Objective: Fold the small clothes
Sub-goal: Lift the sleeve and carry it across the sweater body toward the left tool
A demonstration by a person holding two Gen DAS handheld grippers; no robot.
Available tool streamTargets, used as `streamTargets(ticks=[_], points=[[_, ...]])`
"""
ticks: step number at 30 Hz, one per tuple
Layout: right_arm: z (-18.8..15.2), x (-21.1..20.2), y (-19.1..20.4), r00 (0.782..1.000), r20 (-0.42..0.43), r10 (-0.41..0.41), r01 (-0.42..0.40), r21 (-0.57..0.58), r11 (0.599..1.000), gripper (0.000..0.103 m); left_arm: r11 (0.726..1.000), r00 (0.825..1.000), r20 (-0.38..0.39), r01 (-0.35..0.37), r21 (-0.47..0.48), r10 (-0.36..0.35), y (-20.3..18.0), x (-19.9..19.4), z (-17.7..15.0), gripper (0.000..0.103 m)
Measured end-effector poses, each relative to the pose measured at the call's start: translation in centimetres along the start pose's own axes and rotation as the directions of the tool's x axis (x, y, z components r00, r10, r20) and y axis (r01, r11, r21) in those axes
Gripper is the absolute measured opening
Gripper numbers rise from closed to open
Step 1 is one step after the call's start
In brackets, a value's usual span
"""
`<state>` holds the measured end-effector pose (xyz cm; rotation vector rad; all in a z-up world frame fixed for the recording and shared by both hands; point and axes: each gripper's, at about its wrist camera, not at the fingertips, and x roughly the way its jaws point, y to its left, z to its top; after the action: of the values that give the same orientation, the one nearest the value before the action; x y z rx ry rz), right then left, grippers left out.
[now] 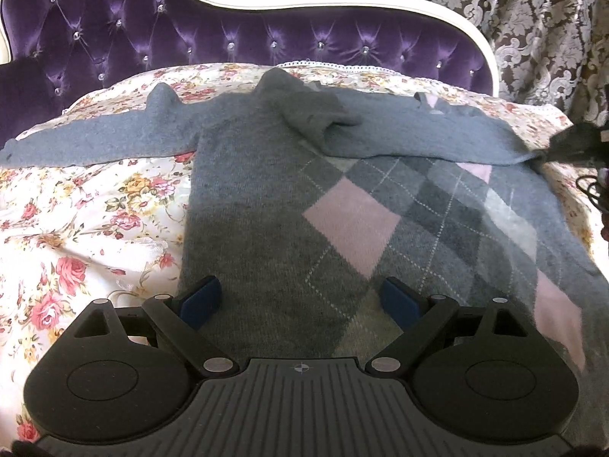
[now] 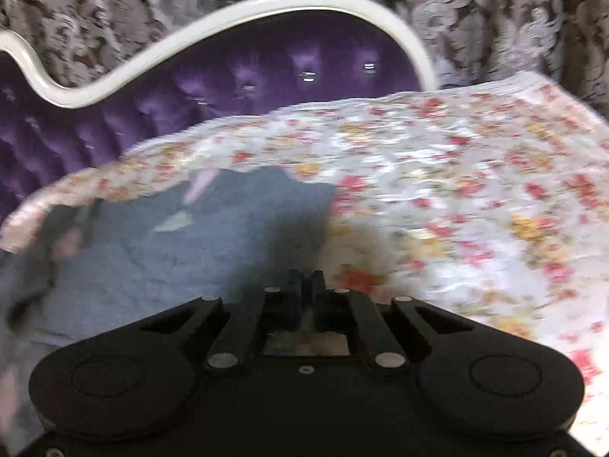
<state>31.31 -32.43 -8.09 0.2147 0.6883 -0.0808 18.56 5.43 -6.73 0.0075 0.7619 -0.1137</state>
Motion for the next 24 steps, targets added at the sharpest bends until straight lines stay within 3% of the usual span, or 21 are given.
streamTargets(ticks=[3,4,6,8,10,12,17,18,19,20,22,24], points=[[-0.2,-0.3,-1.0,1.000,0.010,0.020,-0.020,0.026,0.999,0.005,1.000,1.000,0.001,-0.002,0.004,0.002,0.0,0.0,0.0,0.092],[-0.1,-0.7,-1.3,0.999,0.033,0.040,-0.041,0.054,0.998,0.017,1.000,1.000,0.001,0.000,0.002,0.000,0.0,0.0,0.0,0.092],[0.4,-1.2,-1.7,0.993,0.076,0.093,-0.100,0.090,0.991,0.018,1.000,1.000,0.000,-0.001,0.001,0.001,-0.1,0.0,0.1,0.092],[1.3,-0.7,-1.5,0.988,0.081,0.134,-0.142,0.108,0.984,0.029,1.000,1.000,-0.001,-0.004,0.002,0.004,-0.1,0.0,0.1,0.092],[2.2,0.5,-1.4,0.984,0.080,0.157,-0.167,0.138,0.976,0.051,1.000,1.000,-0.003,-0.003,-0.001,0.003,-0.1,0.0,0.2,0.092],[2.8,2.0,-1.8,0.983,0.064,0.172,-0.181,0.181,0.967,0.054,1.000,1.000,-0.004,0.000,-0.006,0.000,0.0,-0.1,0.2,0.092],[3.0,4.4,-1.6,0.986,0.030,0.163,-0.166,0.203,0.965,0.054,1.000,1.000,-0.003,0.002,-0.007,-0.002,0.0,-0.1,0.2,0.092],[3.0,4.4,-1.2,0.988,0.025,0.155,-0.156,0.183,0.971,0.048,1.000,1.000,-0.003,0.002,-0.007,-0.002,0.0,-0.1,0.2,0.092],[3.1,4.5,-0.7,0.989,0.007,0.148,-0.148,0.145,0.978,0.007,1.000,1.000,-0.003,0.002,-0.009,-0.002,0.1,-0.1,0.2,0.092],[3.1,4.4,0.0,0.992,-0.001,0.127,-0.126,0.093,0.988,0.011,1.000,1.000,-0.004,0.003,-0.010,-0.003,0.1,-0.1,0.2,0.092],[3.3,3.7,1.3,1.000,0.004,0.018,-0.018,-0.037,0.999,0.009,1.000,1.000,-0.004,0.006,-0.011,-0.006,0.1,-0.2,0.2,0.092],[3.2,4.0,1.3,0.999,-0.001,-0.032,0.031,-0.059,0.998,0.009,1.000,1.000,-0.005,0.007,-0.014,-0.007,0.1,-0.1,0.3,0.092]])
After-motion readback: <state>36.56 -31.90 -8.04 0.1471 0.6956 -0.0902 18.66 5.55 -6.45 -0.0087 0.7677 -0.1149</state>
